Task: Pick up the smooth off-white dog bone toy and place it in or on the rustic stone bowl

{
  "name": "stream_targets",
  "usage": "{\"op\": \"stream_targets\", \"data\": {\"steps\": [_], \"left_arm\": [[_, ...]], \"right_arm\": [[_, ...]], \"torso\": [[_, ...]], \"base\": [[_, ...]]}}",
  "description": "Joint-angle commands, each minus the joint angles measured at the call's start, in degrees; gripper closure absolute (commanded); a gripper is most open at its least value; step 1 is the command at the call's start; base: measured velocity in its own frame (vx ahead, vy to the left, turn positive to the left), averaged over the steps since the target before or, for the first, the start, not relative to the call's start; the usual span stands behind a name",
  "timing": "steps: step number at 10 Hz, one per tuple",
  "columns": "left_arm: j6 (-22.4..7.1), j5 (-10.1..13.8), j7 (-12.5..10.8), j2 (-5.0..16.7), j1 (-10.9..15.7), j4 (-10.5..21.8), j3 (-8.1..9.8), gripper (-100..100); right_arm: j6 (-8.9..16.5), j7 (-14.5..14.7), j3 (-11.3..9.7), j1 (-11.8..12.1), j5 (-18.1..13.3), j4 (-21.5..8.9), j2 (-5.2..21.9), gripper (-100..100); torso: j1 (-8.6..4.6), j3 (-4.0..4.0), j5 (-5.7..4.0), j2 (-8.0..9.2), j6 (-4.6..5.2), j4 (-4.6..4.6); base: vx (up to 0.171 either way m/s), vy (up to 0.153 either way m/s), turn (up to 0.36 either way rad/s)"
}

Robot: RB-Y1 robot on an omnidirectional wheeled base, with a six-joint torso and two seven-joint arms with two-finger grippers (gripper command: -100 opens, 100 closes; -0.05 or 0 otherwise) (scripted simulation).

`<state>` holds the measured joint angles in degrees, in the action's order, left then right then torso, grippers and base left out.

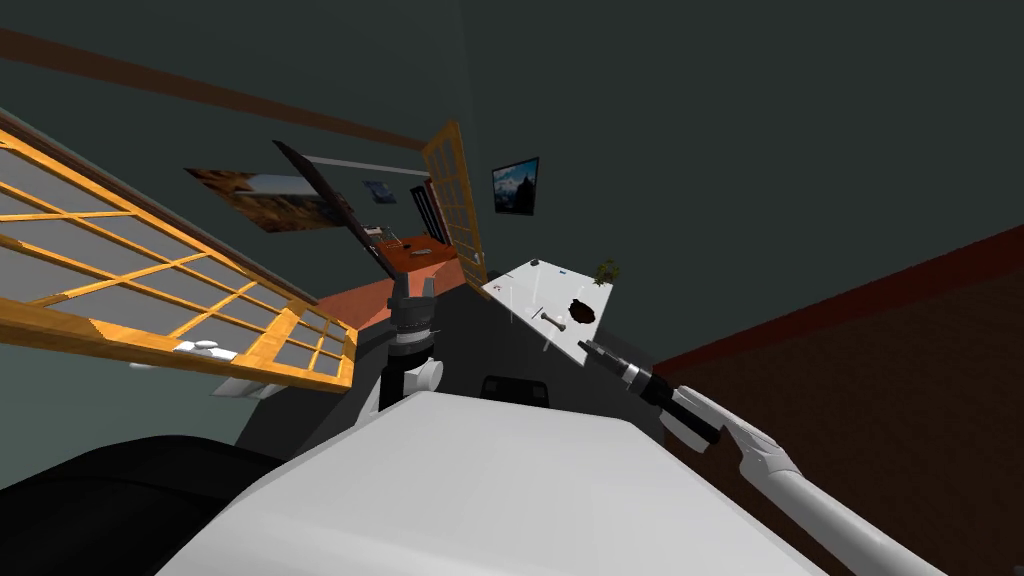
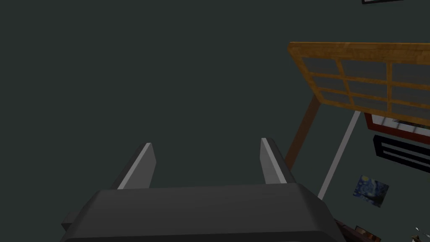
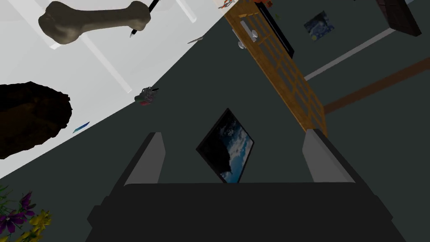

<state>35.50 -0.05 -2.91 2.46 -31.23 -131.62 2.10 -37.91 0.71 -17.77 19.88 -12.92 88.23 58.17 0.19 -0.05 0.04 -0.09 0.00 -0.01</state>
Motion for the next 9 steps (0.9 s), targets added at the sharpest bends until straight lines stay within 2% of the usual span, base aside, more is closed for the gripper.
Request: {"op": "stream_targets", "data": {"steps": [1,2,4,5,6,7,8,9], "left_arm": [[0.0,0.0,0.0,0.0,0.0,0.0,0.0,0],[0.0,0.0,0.0,0.0,0.0,0.0,0.0,0],[0.0,0.0,0.0,0.0,0.0,0.0,0.0,0],[0.0,0.0,0.0,0.0,0.0,0.0,0.01,0],[0.0,0.0,0.0,0.0,0.0,0.0,0.0,0],[0.0,0.0,0.0,0.0,0.0,0.0,0.01,0],[0.0,0.0,0.0,0.0,0.0,0.0,0.0,0],[0.0,0.0,0.0,0.0,0.0,0.0,0.01,0]], "right_arm": [[-0.8,0.5,-0.4,0.2,-0.5,-2.9,1.2,-100],[-1.1,1.3,-2.0,-0.7,-1.7,-4.5,3.1,-100],[-1.1,1.3,-2.0,-0.7,-1.7,-6.9,3.1,-100],[-1.4,2.0,-3.6,-1.7,-2.9,-9.0,4.8,-100],[-1.4,2.0,-3.6,-1.7,-2.9,-10.7,4.8,-100],[-1.7,2.8,-5.3,-2.7,-4.2,-12.6,6.2,-100],[-1.7,2.8,-5.3,-2.7,-4.2,-14.5,6.2,-100],[-1.9,3.7,-7.0,-3.8,-5.4,-17.6,7.5,-100]], "torso": [[0.0,0.0,0.0,0.0,0.0,0.0],[0.01,0.0,0.01,0.01,0.03,0.0],[-0.01,-0.02,0.01,-0.02,0.05,-0.01],[-0.12,0.02,-0.02,0.05,0.06,0.01],[-0.07,0.01,-0.02,0.01,-0.03,0.0],[-0.07,0.0,-0.01,0.01,0.05,0.0],[0.03,-0.04,0.01,-0.08,-0.01,-0.01],[0.0,-0.04,0.01,-0.06,0.05,-0.02]], "base": [[0.026,0.058,0.131],[0.03,0.073,0.257],[0.024,0.031,0.032],[0.022,0.036,0.246],[0.028,0.036,0.121],[0.051,0.067,0.201],[0.047,0.053,0.1],[0.046,0.057,0.186]]}}
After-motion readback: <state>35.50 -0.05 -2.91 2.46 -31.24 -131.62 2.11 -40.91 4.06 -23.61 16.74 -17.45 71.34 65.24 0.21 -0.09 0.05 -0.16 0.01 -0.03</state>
